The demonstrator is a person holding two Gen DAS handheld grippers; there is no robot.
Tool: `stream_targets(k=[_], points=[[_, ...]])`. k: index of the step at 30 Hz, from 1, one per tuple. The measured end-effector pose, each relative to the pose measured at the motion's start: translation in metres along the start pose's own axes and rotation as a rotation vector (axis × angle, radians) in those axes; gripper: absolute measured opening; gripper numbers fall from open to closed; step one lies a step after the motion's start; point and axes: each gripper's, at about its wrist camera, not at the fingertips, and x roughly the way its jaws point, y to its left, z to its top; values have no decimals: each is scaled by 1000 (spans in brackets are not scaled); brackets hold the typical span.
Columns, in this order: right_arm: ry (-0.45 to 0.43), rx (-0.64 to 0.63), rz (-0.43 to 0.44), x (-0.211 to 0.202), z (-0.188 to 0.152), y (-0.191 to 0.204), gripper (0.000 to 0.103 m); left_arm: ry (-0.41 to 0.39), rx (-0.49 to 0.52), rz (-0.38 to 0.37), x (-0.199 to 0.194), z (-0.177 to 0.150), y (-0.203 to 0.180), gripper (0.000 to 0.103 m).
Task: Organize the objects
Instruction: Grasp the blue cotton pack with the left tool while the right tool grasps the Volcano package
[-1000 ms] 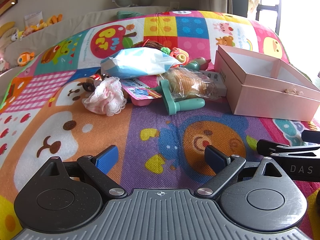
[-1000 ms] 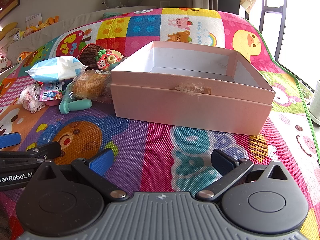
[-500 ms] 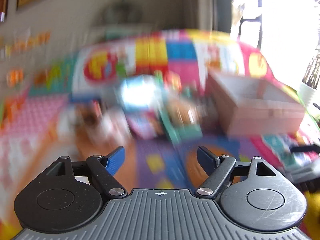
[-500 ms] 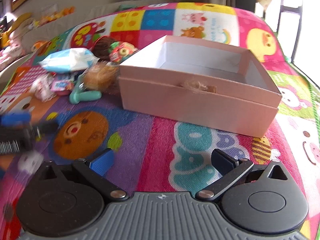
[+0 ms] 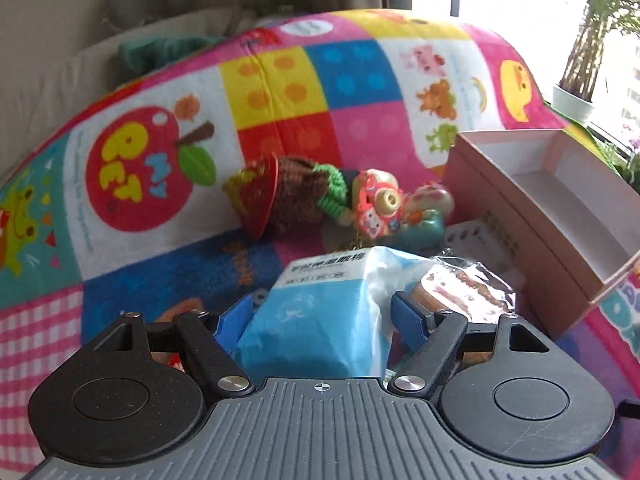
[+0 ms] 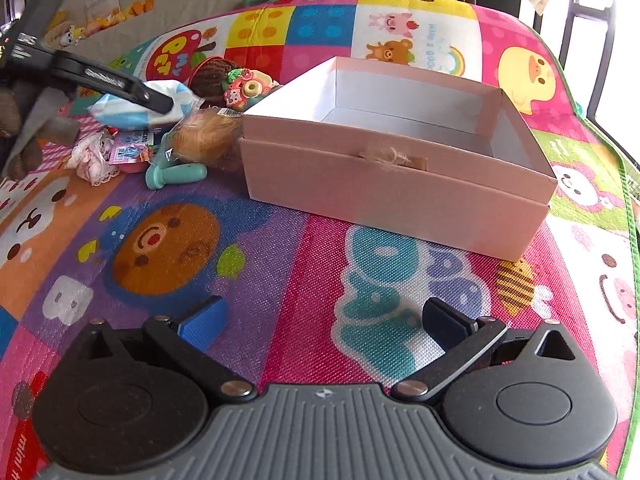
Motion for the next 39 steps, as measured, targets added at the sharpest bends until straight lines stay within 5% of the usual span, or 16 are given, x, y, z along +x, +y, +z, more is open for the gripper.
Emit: stream_targets(k=[1,2,6,9,13,16,19,25,28,31,32,39], points=[[-1,-2,1,0,0,0,103,8,-22,-7,3,-2,2,76],[-1,-6,4,0,0,0,103,3,-45,-11,2,-6,4,59],[5,-63,49,2,7,10,103,-79,-120,-12,-26,-19,8,57],[-69,-138,101,-8,17,33,103,-201,-235,-50,-78,-32,16,56],[-212,-277,155,-14,45,77,103,-344,-293,63,-146,-58,20,57],[-236,-381,190,7,75,117,77,-386,-310,118,-176,-81,25,57],[-194,-403,212,37,105,150,49,-387,-376,111,-192,-103,38,57],[-102,-252,281,90,151,177,49,-382,-476,117,-201,-142,53,57],[-49,-202,275,113,161,183,59,-372,-495,106,-199,-153,53,57],[50,-172,289,134,161,184,56,-334,-504,99,-192,-159,48,56],[58,-169,299,133,160,182,44,-322,-494,99,-191,-160,44,56],[-12,-184,399,30,131,139,43,-268,-377,-3,-184,-151,-2,57]])
